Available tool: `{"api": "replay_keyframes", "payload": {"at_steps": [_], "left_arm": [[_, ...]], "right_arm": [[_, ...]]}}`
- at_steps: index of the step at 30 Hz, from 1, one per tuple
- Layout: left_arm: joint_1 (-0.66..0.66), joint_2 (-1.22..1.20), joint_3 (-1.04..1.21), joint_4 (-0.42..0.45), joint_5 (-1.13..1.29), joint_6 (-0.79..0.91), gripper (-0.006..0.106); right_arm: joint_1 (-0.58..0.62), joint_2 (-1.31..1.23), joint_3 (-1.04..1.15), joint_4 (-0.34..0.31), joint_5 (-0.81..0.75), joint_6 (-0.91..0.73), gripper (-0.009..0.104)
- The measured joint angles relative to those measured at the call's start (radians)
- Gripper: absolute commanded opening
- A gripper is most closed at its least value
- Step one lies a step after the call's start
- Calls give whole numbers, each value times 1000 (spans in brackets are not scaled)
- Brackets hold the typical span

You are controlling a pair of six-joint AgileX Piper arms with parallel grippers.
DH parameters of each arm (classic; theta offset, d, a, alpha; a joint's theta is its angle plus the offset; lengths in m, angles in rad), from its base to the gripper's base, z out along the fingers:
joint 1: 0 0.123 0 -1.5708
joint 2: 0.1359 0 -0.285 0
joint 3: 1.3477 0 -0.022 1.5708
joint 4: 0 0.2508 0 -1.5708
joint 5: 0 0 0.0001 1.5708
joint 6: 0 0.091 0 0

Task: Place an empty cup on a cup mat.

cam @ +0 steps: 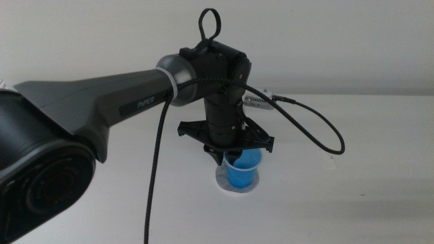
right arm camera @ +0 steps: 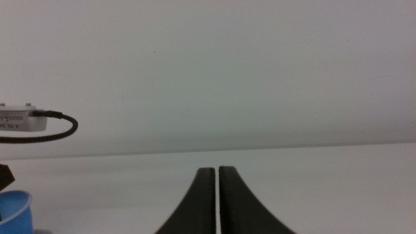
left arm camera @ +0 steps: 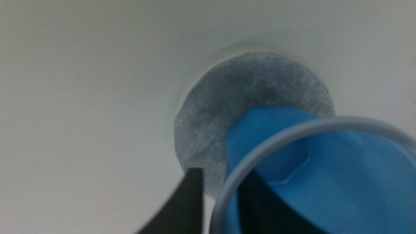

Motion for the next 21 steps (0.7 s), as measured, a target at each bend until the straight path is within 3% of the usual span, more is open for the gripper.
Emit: {"api": "replay_keyframes", "payload": {"at_steps": [5, 8, 17, 21], "left_arm": [[0, -1, 0, 2, 2, 30, 76], [0, -35, -5, 20, 13, 41, 94], [0, -336, -63, 44, 59, 140, 94], [0, -514, -63, 83, 63, 273, 94]], "right_arm": [[0, 0, 0, 0, 0, 0, -2], [0, 0, 0, 0, 0, 0, -2], [0, 0, 0, 0, 0, 0, -2], [0, 0, 0, 0, 0, 0, -2]]}}
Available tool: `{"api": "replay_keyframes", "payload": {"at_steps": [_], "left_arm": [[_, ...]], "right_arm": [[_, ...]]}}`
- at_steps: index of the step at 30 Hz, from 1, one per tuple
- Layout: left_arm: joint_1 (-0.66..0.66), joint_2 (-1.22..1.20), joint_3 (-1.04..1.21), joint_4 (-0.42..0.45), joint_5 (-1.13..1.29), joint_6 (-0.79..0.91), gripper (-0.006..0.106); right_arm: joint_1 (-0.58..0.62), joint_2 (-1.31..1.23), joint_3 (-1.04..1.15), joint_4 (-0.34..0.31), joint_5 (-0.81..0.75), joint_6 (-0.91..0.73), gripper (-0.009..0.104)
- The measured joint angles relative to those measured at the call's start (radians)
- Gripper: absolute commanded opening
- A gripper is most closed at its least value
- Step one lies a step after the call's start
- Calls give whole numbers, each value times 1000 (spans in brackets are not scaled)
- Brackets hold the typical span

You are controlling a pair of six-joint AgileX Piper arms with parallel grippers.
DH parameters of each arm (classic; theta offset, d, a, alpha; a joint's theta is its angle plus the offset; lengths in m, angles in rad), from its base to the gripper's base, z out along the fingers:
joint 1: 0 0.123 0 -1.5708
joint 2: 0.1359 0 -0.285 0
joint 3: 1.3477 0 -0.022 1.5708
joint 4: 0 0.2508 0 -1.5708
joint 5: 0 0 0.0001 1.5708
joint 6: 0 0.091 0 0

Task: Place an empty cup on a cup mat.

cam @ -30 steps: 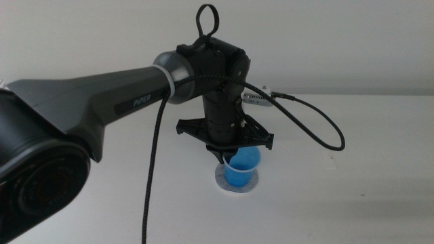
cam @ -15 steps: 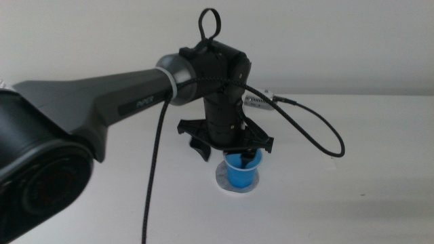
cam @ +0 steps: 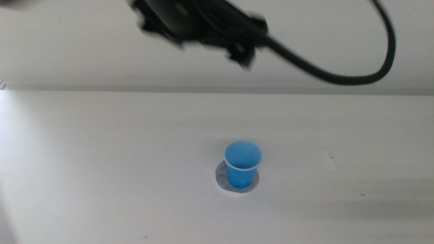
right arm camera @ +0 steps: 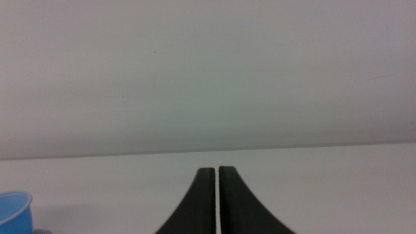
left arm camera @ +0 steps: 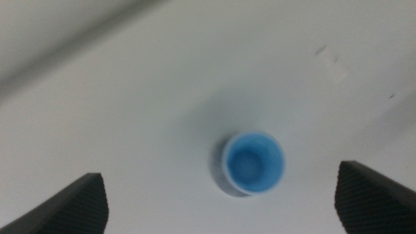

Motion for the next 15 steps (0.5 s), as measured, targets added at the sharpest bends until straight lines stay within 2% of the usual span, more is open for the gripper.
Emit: {"api": "replay_keyframes", "payload": {"at_steps": [5, 10, 12, 15], "left_arm": [[0, -237, 165, 72, -1, 63, 94], [16, -497, 510, 139, 2, -89, 94], [75, -598, 684, 141, -27, -126, 94], [217, -777, 945, 97, -266, -90, 94]], "right_arm": [[0, 0, 0, 0, 0, 0, -2], [0, 0, 0, 0, 0, 0, -2], [0, 0, 0, 0, 0, 0, -2], [0, 0, 0, 0, 0, 0, -2]]}}
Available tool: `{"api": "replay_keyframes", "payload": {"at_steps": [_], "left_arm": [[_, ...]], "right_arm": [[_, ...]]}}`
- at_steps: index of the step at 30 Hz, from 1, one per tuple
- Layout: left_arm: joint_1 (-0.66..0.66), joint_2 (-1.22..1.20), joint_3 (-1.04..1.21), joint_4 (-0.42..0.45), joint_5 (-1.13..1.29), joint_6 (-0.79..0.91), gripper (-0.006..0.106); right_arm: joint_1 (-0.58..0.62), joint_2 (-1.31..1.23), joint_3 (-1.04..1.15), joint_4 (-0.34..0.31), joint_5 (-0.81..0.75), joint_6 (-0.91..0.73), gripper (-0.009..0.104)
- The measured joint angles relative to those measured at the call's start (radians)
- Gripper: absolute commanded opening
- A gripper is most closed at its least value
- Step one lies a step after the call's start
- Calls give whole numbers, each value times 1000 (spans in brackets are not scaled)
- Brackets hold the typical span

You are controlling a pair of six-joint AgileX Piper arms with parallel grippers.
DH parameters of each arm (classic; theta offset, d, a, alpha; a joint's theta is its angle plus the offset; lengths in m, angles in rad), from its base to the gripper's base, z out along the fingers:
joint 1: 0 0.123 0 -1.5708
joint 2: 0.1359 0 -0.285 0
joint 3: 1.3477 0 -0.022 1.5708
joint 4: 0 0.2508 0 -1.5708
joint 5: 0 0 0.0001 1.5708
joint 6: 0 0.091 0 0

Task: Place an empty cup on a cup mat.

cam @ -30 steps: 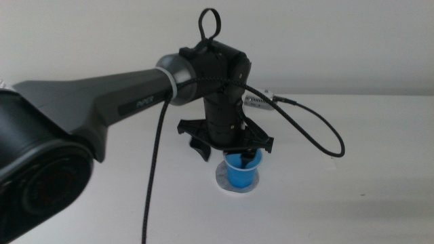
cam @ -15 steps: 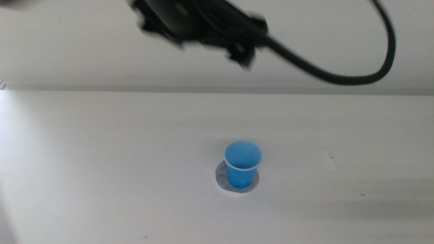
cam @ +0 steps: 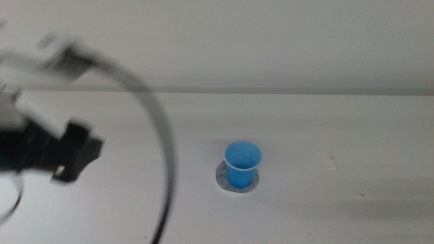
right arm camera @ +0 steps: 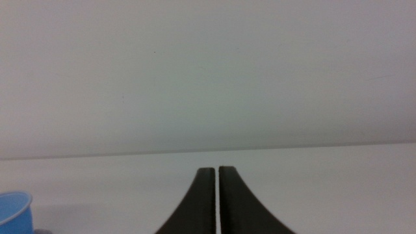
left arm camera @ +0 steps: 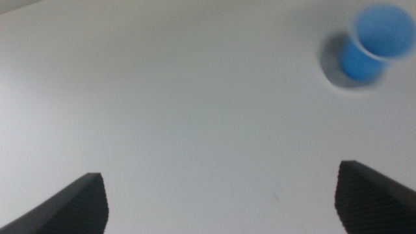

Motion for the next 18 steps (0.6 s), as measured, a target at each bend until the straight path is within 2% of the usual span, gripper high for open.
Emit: {"api": "replay_keyframes", "payload": {"at_steps": [6, 11, 18], "left_arm": [[272, -353, 507, -185, -546, 186, 94], [350, -622, 768, -219, -810, 216, 94], [386, -874, 912, -219, -890, 222, 94]], "right_arm": [[0, 0, 0, 0, 0, 0, -2], [0, 0, 0, 0, 0, 0, -2], [0, 0, 0, 0, 0, 0, -2]]}}
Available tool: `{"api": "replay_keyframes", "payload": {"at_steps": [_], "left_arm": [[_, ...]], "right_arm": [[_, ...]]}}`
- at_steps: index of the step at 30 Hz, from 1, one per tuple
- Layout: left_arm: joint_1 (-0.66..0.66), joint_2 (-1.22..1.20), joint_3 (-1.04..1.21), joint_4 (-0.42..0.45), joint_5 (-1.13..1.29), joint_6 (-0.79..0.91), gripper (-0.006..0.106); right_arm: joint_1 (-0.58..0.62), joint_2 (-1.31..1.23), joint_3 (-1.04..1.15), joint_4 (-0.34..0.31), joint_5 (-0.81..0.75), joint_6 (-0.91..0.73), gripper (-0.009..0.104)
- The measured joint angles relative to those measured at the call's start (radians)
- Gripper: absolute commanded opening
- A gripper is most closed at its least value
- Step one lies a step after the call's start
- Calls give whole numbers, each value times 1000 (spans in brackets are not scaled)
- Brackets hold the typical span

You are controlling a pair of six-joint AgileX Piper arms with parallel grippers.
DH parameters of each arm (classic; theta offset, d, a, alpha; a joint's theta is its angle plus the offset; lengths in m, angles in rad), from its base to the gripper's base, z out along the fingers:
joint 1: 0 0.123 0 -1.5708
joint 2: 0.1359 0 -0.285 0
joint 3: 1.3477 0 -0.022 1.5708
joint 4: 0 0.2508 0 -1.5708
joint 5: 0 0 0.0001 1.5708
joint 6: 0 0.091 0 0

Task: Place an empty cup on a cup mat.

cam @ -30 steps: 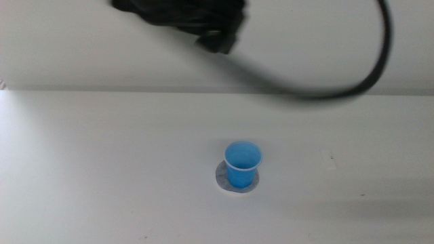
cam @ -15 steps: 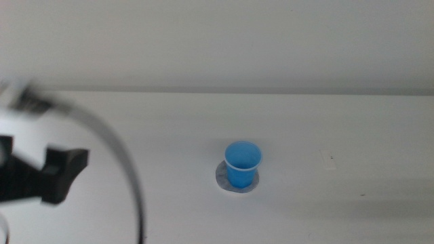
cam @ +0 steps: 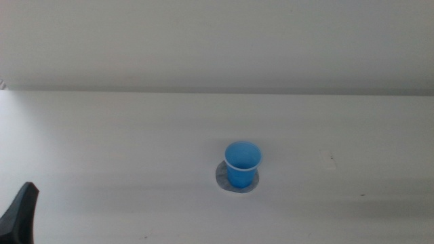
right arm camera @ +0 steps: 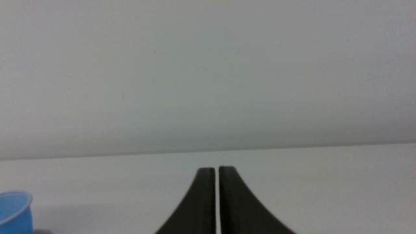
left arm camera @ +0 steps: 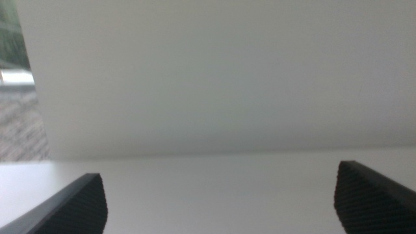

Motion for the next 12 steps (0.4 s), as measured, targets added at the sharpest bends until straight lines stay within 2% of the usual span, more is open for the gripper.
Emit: {"api": "replay_keyframes", "payload": {"at_steps": [12], "left_arm": [[0, -22, 2, 19, -8, 0, 94]], "right_arm": [[0, 0, 0, 0, 0, 0, -2]]}}
